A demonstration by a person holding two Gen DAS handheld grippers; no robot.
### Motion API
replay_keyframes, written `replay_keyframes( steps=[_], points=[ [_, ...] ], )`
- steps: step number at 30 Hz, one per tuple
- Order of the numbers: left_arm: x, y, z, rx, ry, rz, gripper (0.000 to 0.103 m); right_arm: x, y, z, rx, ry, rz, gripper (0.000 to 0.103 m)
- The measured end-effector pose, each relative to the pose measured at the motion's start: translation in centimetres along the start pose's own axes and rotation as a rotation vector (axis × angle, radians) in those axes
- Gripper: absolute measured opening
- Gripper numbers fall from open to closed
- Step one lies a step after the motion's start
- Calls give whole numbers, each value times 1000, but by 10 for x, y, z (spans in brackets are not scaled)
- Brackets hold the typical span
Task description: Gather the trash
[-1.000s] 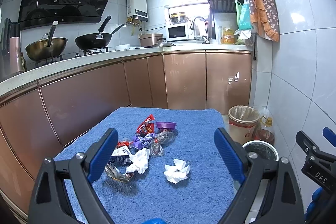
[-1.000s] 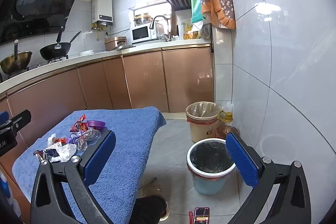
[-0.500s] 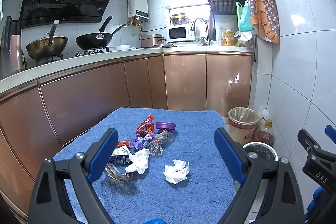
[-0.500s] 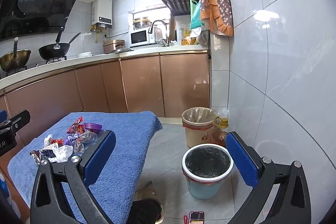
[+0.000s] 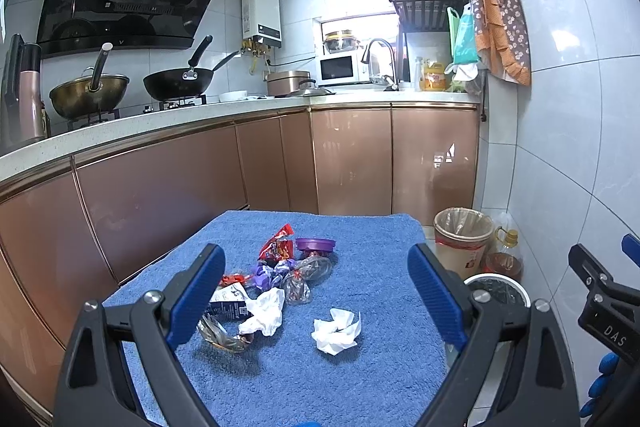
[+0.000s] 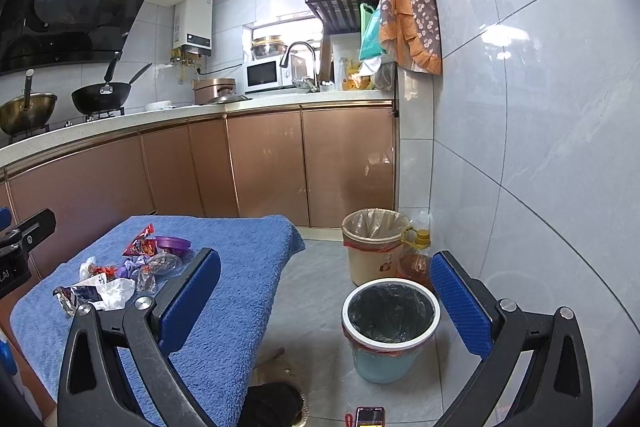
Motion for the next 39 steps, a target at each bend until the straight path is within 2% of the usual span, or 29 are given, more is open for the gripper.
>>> replay_keyframes(
  steps=[11,17,26,34,39],
  points=[
    [1,2,4,11,0,-32,93,4,4,-4,-3,-30,-32,103],
    [-4,1,4,6,-20,-24,93,0,7,-5,-10,-37,-39,103],
    [-14,-4,9,15,-30,-18,93,-15,3,5,16,-25,-17,103],
    [-50,-23,14,24,-70,84,93,-43,-8,34,18,101,57,103],
    [-74,-30,40,49,-65,141,93,-67,-13,72,68,205,130,103]
  ],
)
Point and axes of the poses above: each gripper's, at about its wrist camera, not at the fingertips, and x roughly against the way its jaws point, z to its left, y to its top, the point moved 9 cm from there along -x, roughly the way its jaws point
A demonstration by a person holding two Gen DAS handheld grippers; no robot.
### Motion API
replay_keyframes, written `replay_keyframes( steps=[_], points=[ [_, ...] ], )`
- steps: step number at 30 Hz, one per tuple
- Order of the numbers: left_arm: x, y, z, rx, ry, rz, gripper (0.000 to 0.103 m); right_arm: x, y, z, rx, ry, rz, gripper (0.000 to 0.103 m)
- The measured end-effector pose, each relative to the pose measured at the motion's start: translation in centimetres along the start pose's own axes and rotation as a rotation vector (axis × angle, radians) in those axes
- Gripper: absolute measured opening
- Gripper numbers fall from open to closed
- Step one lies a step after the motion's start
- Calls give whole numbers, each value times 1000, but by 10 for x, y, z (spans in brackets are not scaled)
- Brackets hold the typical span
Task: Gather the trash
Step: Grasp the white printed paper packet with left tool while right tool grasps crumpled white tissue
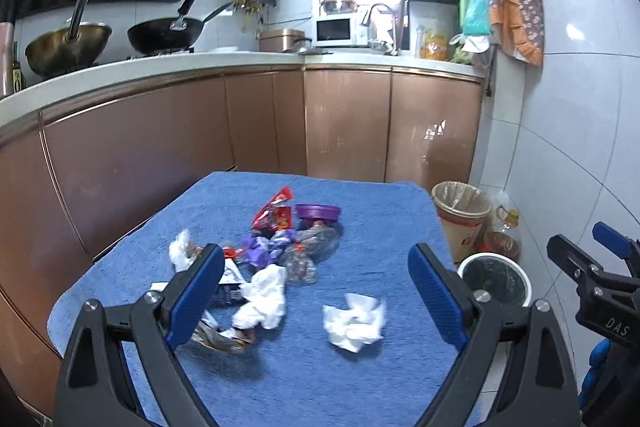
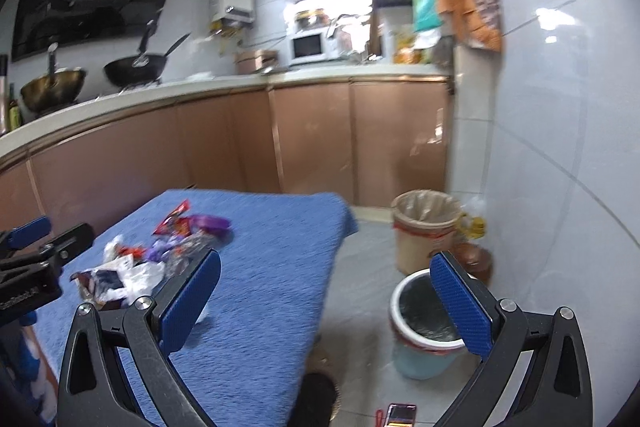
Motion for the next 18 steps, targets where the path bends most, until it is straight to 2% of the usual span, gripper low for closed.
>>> replay_keyframes(
  steps=[3,7,11,14,18],
  points=[
    [-12,1,28,22,-2,30,93,-21,-5,23,30,86,59,103],
    [-33,-9,82,53,-30,110,92,-53,-17,54,67,196,167,102],
    [-50,-24,130,51,-101,202,92,-78,-36,85,79,308,260,93],
    [-60,-31,157,39,-210,270,90,-94,-52,109,91,378,319,88],
    [-79,-37,177,-30,-280,345,81,-112,-69,127,83,433,388,85]
  ],
)
Point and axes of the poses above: each gripper's, at about its wrist camera, not at the fingertips, and x roughly against the way its jaws point, z to its left, y to its top, the point moved 9 cm from there along -x, roughly the way its jaws point
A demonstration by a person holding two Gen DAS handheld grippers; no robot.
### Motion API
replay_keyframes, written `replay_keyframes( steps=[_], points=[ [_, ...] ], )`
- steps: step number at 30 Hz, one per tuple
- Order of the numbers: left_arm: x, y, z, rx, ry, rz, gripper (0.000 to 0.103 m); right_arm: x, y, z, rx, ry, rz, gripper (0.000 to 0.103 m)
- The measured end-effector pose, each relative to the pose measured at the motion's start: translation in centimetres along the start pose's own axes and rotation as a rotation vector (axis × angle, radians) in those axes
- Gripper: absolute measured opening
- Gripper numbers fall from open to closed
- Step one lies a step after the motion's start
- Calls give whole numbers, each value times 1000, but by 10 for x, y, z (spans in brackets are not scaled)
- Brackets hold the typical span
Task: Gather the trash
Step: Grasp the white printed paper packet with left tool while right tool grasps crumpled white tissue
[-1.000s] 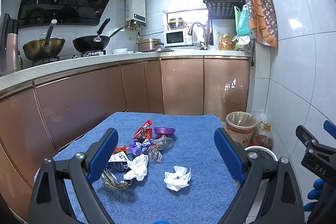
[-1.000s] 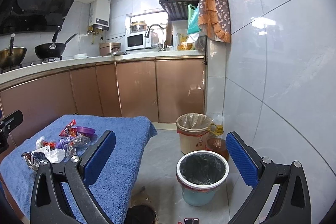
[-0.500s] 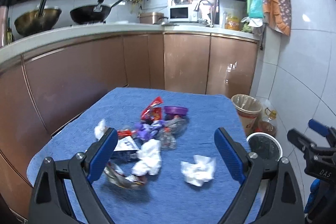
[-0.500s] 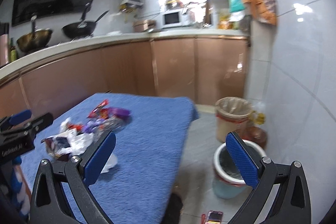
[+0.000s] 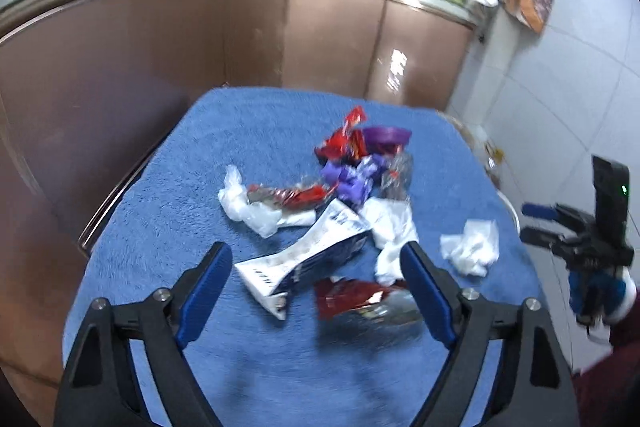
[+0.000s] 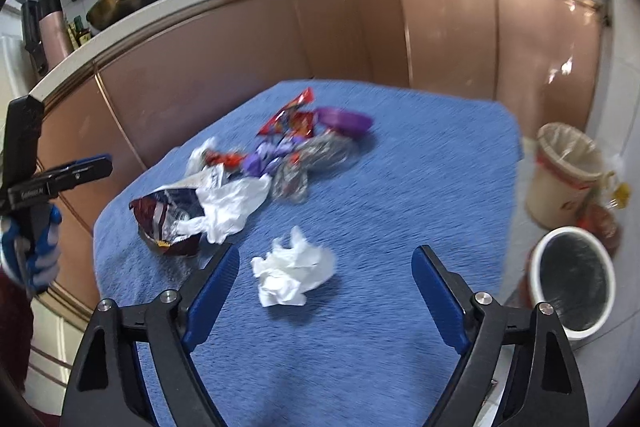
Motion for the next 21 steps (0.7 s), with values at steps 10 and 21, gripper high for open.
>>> replay_keyframes(
  steps=[10,21],
  points=[
    [-52,7,-11,-173,-228,220,69,-39,-1,10,-9,41,100,82],
    [-105,-5,-20,-268,-257,439,55,-59,-4,19,17,57,164,79]
  ],
)
Point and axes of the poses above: each gripper's, at about its wrist camera, not at the fingertips, and x roughly against the way its jaws point, z to its left, y to its top, the point moved 9 cm from there along -x, roughly the way its jaws point
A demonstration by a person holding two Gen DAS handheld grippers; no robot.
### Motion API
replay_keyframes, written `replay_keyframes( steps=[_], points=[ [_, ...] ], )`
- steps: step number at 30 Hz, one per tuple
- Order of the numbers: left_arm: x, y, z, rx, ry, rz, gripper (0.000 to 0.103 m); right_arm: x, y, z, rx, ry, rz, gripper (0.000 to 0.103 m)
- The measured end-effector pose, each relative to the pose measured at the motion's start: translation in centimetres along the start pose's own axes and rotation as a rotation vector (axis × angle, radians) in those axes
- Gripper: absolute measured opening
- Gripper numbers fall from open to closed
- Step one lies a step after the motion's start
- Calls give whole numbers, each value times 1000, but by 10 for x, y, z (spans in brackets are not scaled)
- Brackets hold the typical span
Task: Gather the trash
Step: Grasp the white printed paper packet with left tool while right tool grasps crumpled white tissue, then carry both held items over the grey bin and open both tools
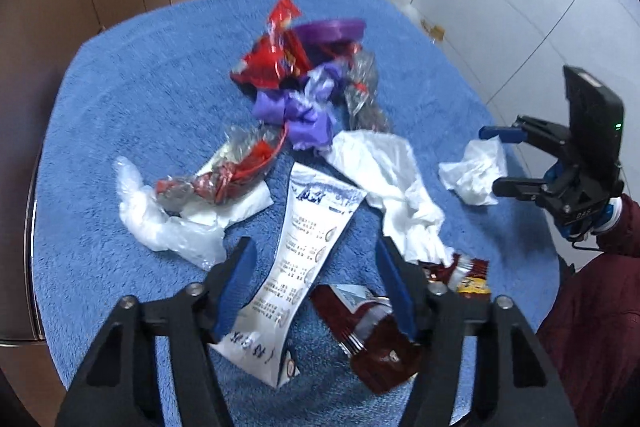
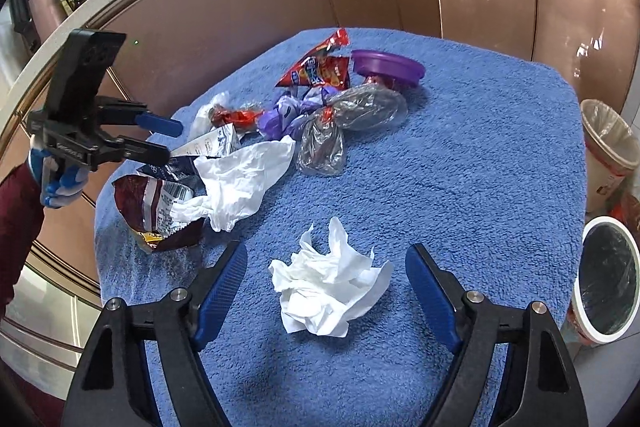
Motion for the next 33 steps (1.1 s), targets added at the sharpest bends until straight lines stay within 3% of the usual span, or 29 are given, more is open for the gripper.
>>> replay_keyframes(
  steps=[6,9,11,14,26,29,33],
  points=[
    [-25,-5,3,7,13,79,39,-11,-3,-3,-10,6,22,66],
    [-27,-6,3,9,18,79,34,-14,-6,-3,-18,34,26,46],
    [-27,-4,3,6,27,77,29,-13,-6,-3,-13,38,22,22],
    [-19,-3,1,12,48,52,28,-7,-3,-1,0,46,5,10],
    [73,10,-1,102,193,-146,28,36,1,13,30,89,-103,4],
    [95,29,-20,106,199,-212,28,54,5,8,26,90,-147,4],
    [98,63,-68,59,152,-268,28,81,7,-15,3,60,-208,4]
  ],
)
Point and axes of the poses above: each gripper's, at about its wrist camera, not at the fingertips, and x roughly against the way its jaws point, z to its left, y to its top, the point moved 9 cm from there along -x, roughly the way its jaws point
